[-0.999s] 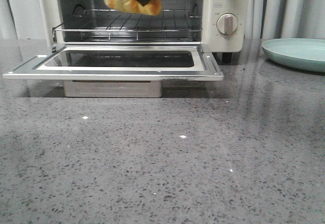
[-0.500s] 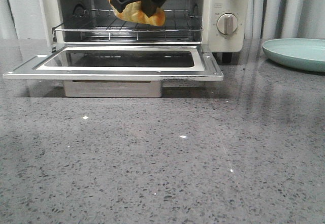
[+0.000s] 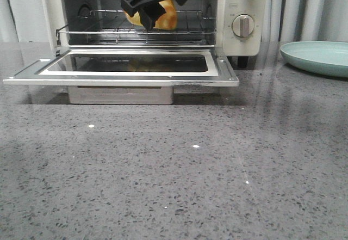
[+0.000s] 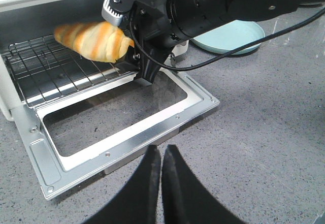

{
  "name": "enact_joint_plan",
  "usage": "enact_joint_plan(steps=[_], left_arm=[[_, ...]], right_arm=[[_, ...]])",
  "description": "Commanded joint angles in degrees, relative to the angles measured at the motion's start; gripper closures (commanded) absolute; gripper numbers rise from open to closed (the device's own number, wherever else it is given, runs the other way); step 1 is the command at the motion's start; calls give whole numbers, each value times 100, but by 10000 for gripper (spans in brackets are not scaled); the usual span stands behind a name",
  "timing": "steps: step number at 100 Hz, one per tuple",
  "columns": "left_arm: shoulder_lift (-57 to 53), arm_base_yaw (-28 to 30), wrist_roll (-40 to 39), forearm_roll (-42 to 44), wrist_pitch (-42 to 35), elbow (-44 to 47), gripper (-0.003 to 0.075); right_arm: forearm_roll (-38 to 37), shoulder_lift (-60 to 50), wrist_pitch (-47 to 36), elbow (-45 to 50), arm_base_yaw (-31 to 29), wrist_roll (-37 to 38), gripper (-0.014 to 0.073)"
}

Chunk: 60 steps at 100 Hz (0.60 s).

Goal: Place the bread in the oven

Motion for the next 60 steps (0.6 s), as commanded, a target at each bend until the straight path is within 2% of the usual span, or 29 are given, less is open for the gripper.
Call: enact_joint_plan(steps=[1,14,24,38,53,55,60], left_arm=[[-7,-9,-1,-96,-417,-154,741],[-126,-9,-1,-31,-562,-154,741],[-337,-9,-1,223,-739,-154,741],[-690,15,-102,769,-813,-149,742],[-1218,25,-517,1397,-930,157,742],[-1304,25,-583,1451,-946,227,742],[-1514,25,-795,1672,-954,410,742]], right_arm=[[-215,-413,-87,-200,-26,48,67],[-95,-656,106,-200,56,93,81],[234,-887,306,-200,168,93,151],[300,-1259,529,42,450,93,333],[300,-1996,445,920,800,93,649],[300,-2134,383,1094,844,112,668],[300,-2498,253,1516,926,244,640]])
